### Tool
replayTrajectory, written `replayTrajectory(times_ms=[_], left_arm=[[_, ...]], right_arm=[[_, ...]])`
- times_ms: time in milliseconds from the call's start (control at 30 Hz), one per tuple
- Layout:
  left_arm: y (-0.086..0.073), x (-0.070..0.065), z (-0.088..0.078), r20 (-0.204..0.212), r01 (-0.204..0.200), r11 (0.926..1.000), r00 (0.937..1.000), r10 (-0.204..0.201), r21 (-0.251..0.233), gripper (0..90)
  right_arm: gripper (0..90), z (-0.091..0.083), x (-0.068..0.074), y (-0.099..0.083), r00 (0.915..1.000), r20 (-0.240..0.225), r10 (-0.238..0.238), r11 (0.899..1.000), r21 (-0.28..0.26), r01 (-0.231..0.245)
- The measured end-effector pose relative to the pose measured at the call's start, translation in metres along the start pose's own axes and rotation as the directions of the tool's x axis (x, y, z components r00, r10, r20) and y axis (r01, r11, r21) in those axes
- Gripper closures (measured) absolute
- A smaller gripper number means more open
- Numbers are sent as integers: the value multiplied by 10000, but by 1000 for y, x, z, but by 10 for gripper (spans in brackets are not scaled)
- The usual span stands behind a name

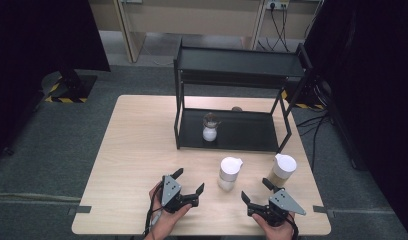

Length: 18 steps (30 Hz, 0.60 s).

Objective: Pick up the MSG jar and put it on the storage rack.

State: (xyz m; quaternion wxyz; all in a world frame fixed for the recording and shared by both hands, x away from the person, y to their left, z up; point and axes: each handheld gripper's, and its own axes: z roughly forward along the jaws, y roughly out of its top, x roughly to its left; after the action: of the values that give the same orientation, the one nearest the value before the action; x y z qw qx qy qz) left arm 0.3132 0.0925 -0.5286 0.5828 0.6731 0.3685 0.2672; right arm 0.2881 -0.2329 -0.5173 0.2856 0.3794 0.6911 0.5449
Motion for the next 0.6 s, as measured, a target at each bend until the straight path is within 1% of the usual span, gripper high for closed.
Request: replayTrajectory(times_ms=[100, 167, 233, 433, 500, 600], left_arm=[[0, 0, 0, 7, -22, 10000, 10000, 22, -6, 86], [0, 0, 0, 10, -65, 10000, 10000, 65, 2, 86], [0, -1, 0, 22, -116, 9999, 9999, 116, 28, 86], [0, -1, 0, 15, -135, 9999, 9999, 135, 29, 86], [0, -1, 0, 20, -178, 9998, 9998, 178, 21, 86], [0, -1, 0, 15, -178, 9998, 9998, 178, 12, 86]], right_arm=[[81, 2, 7, 8, 9996, -259, -122, 9998, -176, 118], [81, 5, 11, 13, 9992, -350, -216, 9996, -197, 209], [81, 7, 13, 16, 9989, -419, -205, 9995, -239, 196], [94, 17, 16, 20, 9989, -444, -181, 9998, -116, 176], [110, 23, 17, 21, 9989, -442, -139, 9999, -38, 137], [131, 29, 20, 22, 9987, -477, -204, 9998, 52, 206]])
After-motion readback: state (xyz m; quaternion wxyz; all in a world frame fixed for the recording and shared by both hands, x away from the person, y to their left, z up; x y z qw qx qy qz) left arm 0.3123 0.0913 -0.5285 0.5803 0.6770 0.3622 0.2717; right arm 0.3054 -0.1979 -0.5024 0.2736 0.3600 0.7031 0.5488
